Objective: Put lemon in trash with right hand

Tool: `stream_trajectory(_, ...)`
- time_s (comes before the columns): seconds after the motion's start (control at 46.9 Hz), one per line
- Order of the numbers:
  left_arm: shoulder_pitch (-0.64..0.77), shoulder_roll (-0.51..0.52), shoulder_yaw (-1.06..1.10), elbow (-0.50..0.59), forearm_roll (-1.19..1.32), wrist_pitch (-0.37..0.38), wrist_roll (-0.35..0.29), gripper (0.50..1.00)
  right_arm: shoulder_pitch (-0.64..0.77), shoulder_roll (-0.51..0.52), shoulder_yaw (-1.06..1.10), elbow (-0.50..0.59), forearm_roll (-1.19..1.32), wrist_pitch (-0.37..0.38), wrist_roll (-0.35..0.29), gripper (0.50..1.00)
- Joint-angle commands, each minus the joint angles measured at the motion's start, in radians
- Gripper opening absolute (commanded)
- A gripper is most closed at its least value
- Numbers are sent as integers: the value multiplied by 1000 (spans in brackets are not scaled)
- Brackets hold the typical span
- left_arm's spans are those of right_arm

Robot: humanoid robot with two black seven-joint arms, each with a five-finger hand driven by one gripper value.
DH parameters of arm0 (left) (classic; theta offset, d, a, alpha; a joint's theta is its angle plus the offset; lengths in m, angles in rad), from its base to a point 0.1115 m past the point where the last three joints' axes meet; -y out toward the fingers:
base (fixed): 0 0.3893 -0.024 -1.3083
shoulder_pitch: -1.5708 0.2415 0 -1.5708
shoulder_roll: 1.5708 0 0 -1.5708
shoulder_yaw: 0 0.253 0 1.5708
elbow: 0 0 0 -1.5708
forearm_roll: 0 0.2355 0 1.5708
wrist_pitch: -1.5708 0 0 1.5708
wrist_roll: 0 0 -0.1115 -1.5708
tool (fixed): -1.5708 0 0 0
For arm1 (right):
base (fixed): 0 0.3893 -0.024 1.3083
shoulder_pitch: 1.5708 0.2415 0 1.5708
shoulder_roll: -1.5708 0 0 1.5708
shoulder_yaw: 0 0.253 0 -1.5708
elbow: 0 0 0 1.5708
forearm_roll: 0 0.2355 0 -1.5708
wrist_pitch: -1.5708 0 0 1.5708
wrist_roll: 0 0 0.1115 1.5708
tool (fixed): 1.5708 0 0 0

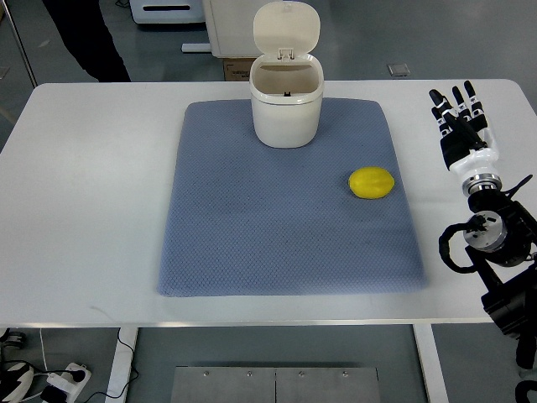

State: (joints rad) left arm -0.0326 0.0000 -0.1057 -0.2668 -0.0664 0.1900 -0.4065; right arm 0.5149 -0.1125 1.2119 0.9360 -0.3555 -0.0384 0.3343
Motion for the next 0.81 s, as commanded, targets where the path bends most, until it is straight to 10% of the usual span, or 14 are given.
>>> stream_trajectory(0.0, -3, 0, 0, 0, 0, 2, 0, 1000, -1, -3, 1, 0, 1, 0, 0, 1000)
stream_trajectory(0.789, 5, 0, -2, 1, -1, 2, -2, 1000, 20, 7, -2, 1, 1, 0, 0, 1000)
